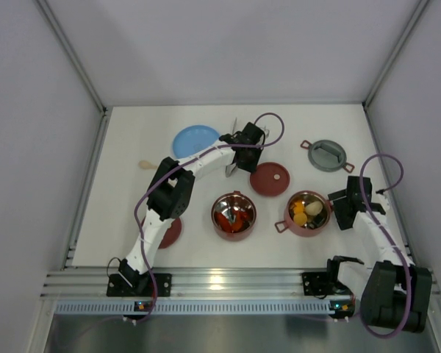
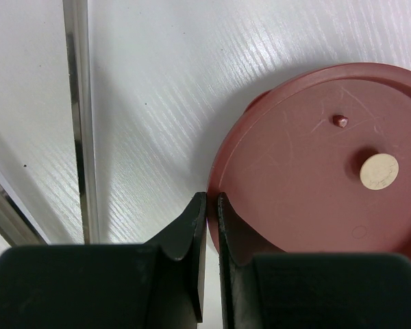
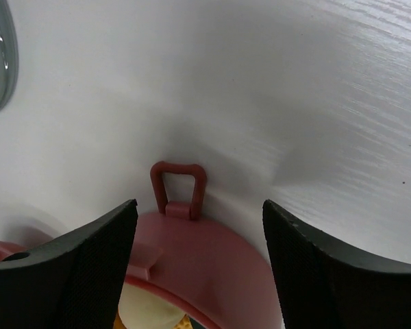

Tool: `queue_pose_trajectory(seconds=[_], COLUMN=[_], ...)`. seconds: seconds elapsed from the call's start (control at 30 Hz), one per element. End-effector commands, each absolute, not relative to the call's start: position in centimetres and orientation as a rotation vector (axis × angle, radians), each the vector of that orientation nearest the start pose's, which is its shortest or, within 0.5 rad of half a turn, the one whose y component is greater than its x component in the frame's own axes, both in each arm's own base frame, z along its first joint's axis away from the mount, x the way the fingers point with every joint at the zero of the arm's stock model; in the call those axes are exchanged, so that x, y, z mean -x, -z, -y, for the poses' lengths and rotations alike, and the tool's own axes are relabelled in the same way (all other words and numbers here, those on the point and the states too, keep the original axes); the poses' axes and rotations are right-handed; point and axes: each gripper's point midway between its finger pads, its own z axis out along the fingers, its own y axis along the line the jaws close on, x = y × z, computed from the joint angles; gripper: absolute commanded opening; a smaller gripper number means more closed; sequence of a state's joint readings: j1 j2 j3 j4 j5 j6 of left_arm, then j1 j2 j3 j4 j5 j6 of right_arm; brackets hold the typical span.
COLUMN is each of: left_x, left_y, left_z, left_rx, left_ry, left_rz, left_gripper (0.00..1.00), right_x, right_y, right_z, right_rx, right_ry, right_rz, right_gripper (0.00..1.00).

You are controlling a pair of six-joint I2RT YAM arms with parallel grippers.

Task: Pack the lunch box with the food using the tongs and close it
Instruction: Adjust the packing box at the center of the board.

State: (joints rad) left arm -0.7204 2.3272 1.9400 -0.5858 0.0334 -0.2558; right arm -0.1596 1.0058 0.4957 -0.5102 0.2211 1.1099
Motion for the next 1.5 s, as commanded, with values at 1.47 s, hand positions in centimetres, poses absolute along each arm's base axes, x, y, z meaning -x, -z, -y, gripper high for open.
queue_pose_trajectory(seconds=[1.47], left_x=[-41.8], left_y=[-12.5], left_z=[35.9], left_rx=[-0.547], left_ry=[0.439], left_rz=[-2.38], left_gripper=[0.0], right_x=[-35.2], right_y=[-6.9], right_z=[-4.4], right_rx=[-1.412], right_ry=[-0.293], right_rz=[-2.06], right_gripper=[0.69])
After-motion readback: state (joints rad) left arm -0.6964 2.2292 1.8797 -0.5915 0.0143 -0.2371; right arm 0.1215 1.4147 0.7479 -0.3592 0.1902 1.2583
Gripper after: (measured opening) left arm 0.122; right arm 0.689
